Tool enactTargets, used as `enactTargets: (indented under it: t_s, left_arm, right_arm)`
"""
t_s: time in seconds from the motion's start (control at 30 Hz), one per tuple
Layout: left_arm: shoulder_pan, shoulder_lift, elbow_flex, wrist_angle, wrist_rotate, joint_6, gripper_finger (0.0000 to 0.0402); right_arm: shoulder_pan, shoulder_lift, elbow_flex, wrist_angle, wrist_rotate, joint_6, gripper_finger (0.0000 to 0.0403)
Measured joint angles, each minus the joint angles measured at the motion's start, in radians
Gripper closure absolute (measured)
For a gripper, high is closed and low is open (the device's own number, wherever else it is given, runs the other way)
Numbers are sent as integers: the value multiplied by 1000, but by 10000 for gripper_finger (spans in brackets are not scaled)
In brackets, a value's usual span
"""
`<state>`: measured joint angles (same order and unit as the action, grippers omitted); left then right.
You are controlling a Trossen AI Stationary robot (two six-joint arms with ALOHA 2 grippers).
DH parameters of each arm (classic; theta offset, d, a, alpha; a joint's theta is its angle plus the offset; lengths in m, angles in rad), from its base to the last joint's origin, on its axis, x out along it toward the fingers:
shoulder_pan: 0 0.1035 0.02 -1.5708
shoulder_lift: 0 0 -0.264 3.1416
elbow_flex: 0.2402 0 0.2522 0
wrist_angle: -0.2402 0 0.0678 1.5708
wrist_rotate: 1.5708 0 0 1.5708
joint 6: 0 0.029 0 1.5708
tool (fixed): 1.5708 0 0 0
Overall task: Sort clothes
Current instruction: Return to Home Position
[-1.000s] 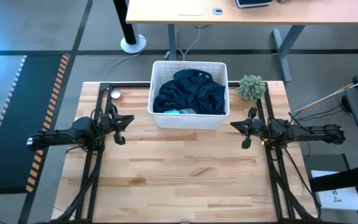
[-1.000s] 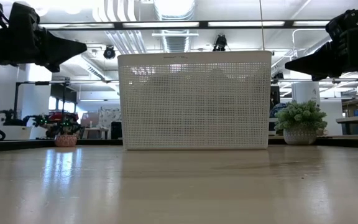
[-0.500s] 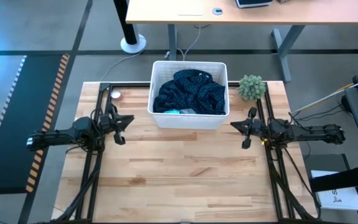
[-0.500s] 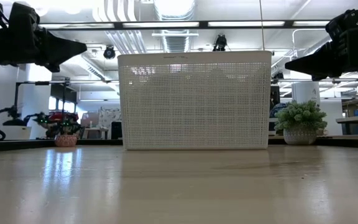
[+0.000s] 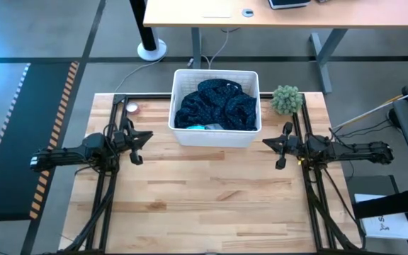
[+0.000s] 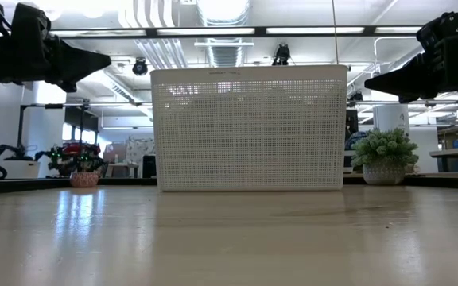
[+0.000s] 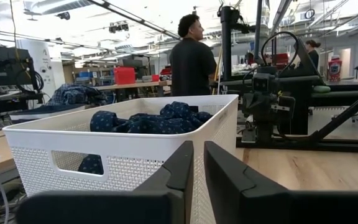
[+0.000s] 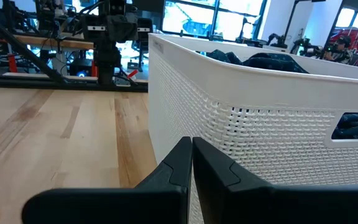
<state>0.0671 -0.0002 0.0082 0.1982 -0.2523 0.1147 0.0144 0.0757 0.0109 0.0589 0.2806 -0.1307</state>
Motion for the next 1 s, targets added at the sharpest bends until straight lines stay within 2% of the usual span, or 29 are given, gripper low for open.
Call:
enactTargets:
  t_s: [0.5, 1.0]
  left_arm:
    - [0, 0, 0, 0, 0, 0, 368]
    - [0, 4, 0, 0, 0, 0, 376]
  right_arm:
    - [0, 0, 0, 0, 0, 0, 403]
    - [0, 0, 0, 0, 0, 0, 403]
